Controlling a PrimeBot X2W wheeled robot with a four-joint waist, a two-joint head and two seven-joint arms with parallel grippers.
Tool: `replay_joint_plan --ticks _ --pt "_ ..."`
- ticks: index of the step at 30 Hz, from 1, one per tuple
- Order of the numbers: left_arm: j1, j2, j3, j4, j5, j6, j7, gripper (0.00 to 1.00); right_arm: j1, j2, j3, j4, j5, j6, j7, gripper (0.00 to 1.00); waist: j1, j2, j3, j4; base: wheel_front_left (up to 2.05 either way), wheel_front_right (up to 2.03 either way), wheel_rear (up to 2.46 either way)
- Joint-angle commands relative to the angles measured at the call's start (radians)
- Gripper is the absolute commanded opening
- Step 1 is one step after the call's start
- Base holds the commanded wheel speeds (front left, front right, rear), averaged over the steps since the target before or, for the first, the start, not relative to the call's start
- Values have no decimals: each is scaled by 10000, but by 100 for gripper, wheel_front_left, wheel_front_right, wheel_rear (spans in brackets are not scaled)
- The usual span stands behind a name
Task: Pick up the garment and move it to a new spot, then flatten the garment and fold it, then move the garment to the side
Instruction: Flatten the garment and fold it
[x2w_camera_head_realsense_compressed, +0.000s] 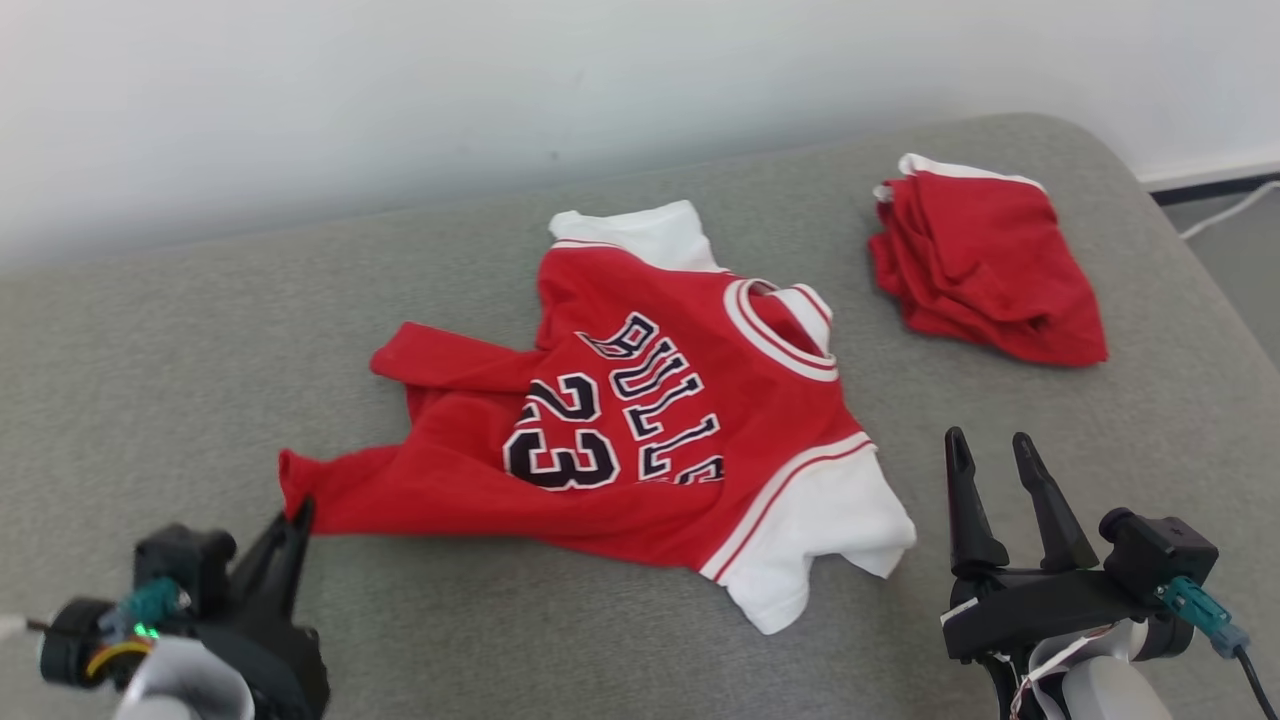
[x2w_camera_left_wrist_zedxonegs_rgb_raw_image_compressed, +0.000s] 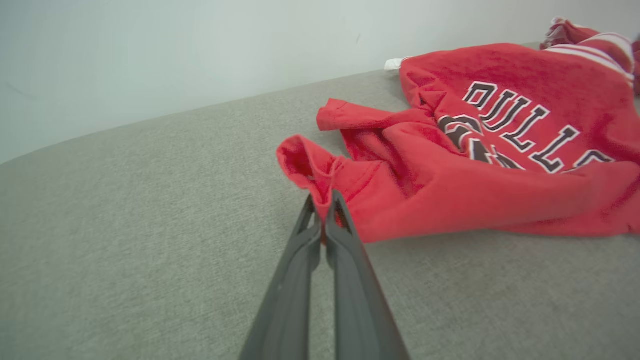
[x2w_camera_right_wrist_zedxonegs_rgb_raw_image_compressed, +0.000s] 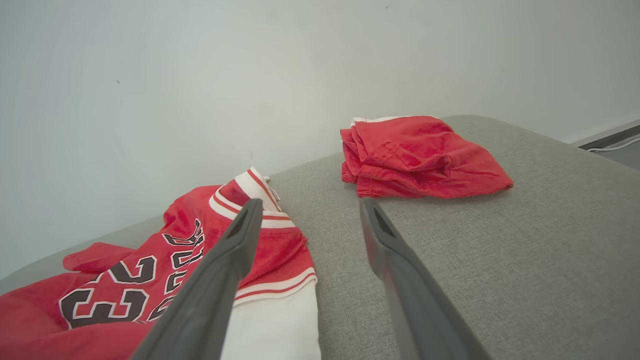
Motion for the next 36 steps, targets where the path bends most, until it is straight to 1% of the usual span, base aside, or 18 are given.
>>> replay_joint_plan --ticks 1,5,9,10,13,15,20,21,22,23,25,31,33,36 --pt "489 53 35 -522 -2 227 169 0 98 19 -38 -7 -86 -3 -21 100 1 0 -50 333 0 0 0" --pt "1610 -24 51 -2172 32 947 615 0 140 13 -146 -24 -103 -3 -20 100 1 0 18 608 0 0 0" --pt "2409 -15 -110 -3308 180 1386 995 0 175 -35 -258 -62 -103 -3 -20 100 1 0 102 922 0 0 0" --pt "2570 -106 -139 -3516 127 1469 1037 0 166 -48 -273 -58 -113 -3 -21 100 1 0 119 983 0 0 0" --pt "2939 -283 -279 -3844 16 1629 1103 0 129 -83 -309 -75 -97 -3 -20 100 1 0 160 1165 0 0 0" --pt "3052 -315 -323 -3821 3 1644 1143 0 120 -88 -262 -61 -97 -3 -20 100 1 0 167 1208 0 0 0" --pt "3406 -605 -411 -3330 -320 1644 866 0 107 -152 -261 4 -82 -3 -20 100 1 0 165 1386 0 0 0" --pt "3436 -636 -398 -3183 -358 1621 776 28 101 -160 -264 4 -80 -3 -20 100 1 0 167 1412 0 0 0" --pt "3451 -645 -394 -3054 -372 1613 680 96 109 -184 -280 5 -74 -3 -21 100 1 0 165 1443 0 0 0" --pt "3450 -664 -405 -2946 -377 1598 615 100 113 -204 -297 6 -66 -3 -20 100 1 0 163 1470 0 0 0" --pt "3428 -735 -417 -2837 -428 1575 481 100 133 -249 -329 1 -48 -3 -20 100 1 0 160 1523 0 0 0" --pt "3166 -580 -261 -3081 -267 1615 141 100 143 -250 -328 5 -53 -3 -20 100 1 0 166 1581 0 0 0" --pt "3026 -439 -233 -3140 -147 1603 187 100 119 -238 -279 25 -39 -3 -20 100 1 0 163 1547 0 0 0" --pt "2631 -270 -242 -3198 -66 1471 328 100 51 -241 -234 65 -11 -3 -20 100 1 0 165 1437 0 0 0"
